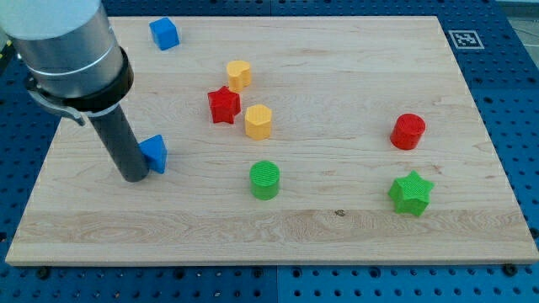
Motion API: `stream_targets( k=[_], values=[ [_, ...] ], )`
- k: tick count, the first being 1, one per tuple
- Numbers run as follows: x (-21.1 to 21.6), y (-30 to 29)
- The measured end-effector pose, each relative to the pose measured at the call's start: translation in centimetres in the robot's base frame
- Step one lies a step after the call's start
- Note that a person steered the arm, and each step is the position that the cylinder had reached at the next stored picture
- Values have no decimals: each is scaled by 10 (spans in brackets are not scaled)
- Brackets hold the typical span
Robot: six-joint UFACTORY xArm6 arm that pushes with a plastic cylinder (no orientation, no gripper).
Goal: Move the blue triangle bottom diagonally to the red star
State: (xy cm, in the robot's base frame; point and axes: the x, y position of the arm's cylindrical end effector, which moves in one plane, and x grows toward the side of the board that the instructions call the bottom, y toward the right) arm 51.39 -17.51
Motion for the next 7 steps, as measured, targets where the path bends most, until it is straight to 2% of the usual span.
stream_targets(
  k=[7],
  values=[
    [-23,0]
  ],
)
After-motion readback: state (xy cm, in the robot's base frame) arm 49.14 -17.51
